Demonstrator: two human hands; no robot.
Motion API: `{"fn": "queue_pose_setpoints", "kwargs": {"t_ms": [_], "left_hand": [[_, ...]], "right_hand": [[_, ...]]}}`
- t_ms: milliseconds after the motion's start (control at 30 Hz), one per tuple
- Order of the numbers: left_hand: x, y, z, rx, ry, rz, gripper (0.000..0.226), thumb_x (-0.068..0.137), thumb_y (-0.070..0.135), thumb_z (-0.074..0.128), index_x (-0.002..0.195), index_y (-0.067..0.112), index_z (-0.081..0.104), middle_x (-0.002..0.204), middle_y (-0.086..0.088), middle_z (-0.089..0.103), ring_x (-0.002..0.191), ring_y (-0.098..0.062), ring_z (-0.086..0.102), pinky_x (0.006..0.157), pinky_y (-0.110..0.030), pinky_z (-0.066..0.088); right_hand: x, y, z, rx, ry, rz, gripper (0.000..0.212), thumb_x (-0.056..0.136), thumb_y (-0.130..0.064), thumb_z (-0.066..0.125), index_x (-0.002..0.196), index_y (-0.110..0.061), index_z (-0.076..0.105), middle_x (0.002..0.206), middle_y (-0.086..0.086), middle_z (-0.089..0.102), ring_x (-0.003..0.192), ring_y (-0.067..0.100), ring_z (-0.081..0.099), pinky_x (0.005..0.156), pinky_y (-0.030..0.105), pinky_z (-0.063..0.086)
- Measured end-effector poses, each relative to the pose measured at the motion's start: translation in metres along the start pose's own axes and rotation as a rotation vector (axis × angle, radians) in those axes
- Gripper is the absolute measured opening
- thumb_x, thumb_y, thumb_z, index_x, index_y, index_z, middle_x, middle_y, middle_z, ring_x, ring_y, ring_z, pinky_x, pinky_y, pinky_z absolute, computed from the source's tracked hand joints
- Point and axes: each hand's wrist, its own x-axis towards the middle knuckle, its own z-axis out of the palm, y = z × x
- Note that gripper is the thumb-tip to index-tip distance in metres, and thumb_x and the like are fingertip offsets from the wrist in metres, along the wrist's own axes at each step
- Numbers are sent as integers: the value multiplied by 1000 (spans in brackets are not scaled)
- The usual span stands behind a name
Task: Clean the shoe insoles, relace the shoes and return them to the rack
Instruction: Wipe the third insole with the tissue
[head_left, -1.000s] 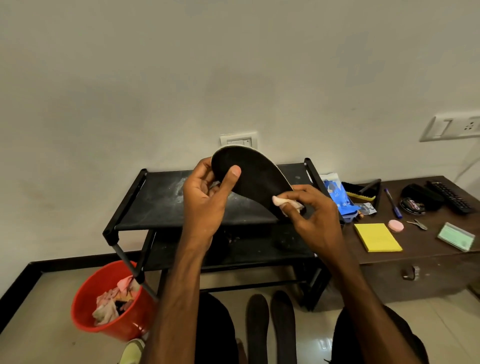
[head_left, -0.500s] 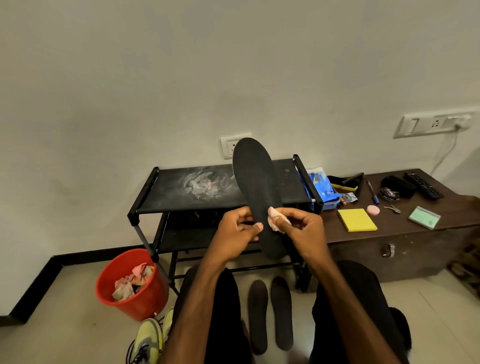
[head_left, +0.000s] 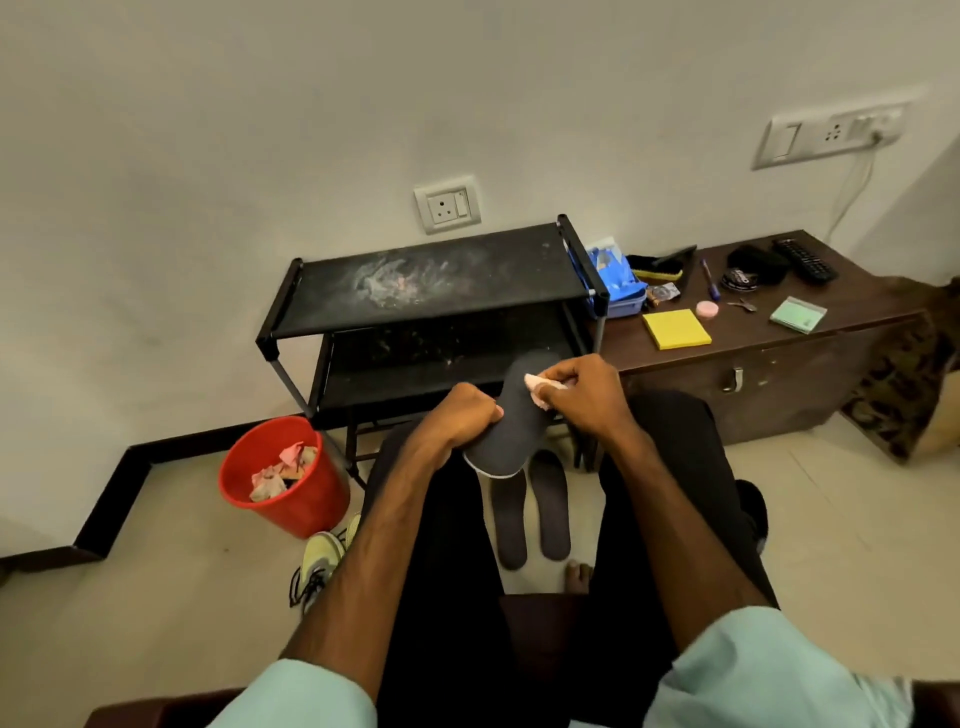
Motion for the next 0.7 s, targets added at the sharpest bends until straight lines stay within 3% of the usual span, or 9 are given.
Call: {"fn": "queue_pose_setpoints", "kwargs": {"t_ms": [167,300,400,500,567,700], "left_hand": [[21,-9,8,100,-19,-87,19,86,15,64,92,1,75,88,-14,75,74,-23,68,66,-30,46],[44,0,2,187,13,-87,17,84,21,73,82,4,73,81,-9,70,69,-19,62,62,-28,43],[63,10,-15,235,62,-91,19,80,25,81,84,8,73,86,-6,72,72,-15,65,56,-26,42],[81,11,-28,249,82,-103,25,79,26,82,92,9,69,93,-5,69,82,-19,64,61,-28,41],[89,7,-30,256,74,-115,25,81,25,79,96,7,70,94,-7,70,78,-19,62,57,-28,40],[104,-16,-22,238,30,-160,23,87,23,73,100,4,69,93,-9,70,73,-17,61,57,-26,43]], "right_hand": [[7,8,9,-153,-122,127,2,80,-24,80,80,-24,82,79,-3,76,81,13,71,82,40,61],[19,10,22,-172,-143,229,13,80,-20,78,92,-20,82,95,6,78,93,22,71,89,42,60],[31,9,34,-143,-138,290,10,80,-24,77,81,-17,82,90,8,77,91,25,71,87,42,60],[48,2,45,-109,-116,322,16,79,-26,76,70,-13,80,83,10,76,89,28,72,86,41,60],[58,-3,52,-121,-122,327,12,78,-24,76,79,-14,81,91,11,77,93,30,72,87,42,60],[68,-6,75,-223,-159,311,22,81,-23,76,101,-14,80,106,12,74,101,30,69,85,35,56]]}}
